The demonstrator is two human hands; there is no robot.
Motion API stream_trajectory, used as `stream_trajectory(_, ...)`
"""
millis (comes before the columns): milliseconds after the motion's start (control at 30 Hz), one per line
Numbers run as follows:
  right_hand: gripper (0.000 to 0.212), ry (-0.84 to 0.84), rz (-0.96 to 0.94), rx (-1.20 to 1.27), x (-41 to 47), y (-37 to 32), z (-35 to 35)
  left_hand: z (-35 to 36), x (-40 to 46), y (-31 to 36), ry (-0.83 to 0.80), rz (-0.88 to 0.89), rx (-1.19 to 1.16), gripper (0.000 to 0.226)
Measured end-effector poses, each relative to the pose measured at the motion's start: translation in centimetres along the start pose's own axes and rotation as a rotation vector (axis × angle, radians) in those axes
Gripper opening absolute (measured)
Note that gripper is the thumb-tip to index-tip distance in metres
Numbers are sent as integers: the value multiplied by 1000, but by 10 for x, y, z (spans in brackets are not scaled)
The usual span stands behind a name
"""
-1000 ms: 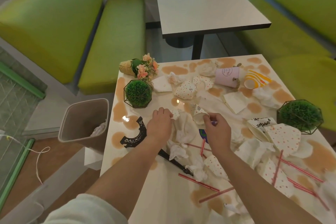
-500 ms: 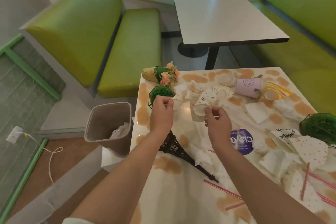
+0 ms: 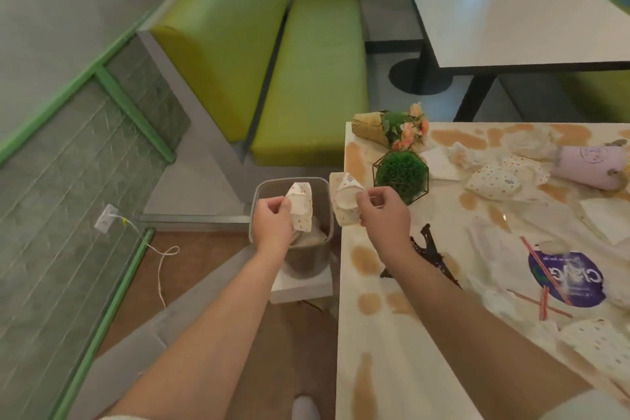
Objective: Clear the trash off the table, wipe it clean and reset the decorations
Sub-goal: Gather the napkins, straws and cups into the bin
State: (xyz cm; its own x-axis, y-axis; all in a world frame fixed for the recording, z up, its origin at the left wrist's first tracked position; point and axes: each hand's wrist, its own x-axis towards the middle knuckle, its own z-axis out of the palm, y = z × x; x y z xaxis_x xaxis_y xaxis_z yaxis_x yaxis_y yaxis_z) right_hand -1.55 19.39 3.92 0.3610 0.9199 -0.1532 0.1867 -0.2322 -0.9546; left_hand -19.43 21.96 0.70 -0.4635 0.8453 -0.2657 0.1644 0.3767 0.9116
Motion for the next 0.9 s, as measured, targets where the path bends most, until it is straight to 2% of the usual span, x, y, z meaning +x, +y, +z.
stream_trajectory(67,9,-17,22,-38,2,2,20,-12,18,-6,-9,-36,18,3)
stream_trajectory(167,7,-26,46,-93,8,5,47,-25,37,-14,-62,-85,103,25)
stream_trajectory(233,8,-24,45,-125,12,9,62,-31,45,-19,-104,-73,166,30)
stream_trajectory(400,3,-27,78,-177,20,18,94,-37,50,-30,-163,-22,225,18)
stream_trajectory(433,7,-59,110,-185,21,21,99,-37,50,-31,-177,-13,233,15)
stream_trajectory(533,35,-210,240,-276,22,30,105,-35,48,-30,-221,-1,242,15)
stream_trajectory(600,42,-254,279,-317,17,32,99,-31,43,-27,-243,16,248,18)
stream_trajectory(667,39,-233,257,-308,12,31,91,-26,36,-21,-257,42,274,20)
stream_trajectory(833,15,-155,165,-140,3,17,58,-6,9,-6,-307,97,332,21)
stream_trajectory(900,15,-134,125,-70,-1,9,38,5,-5,1,-330,118,326,20)
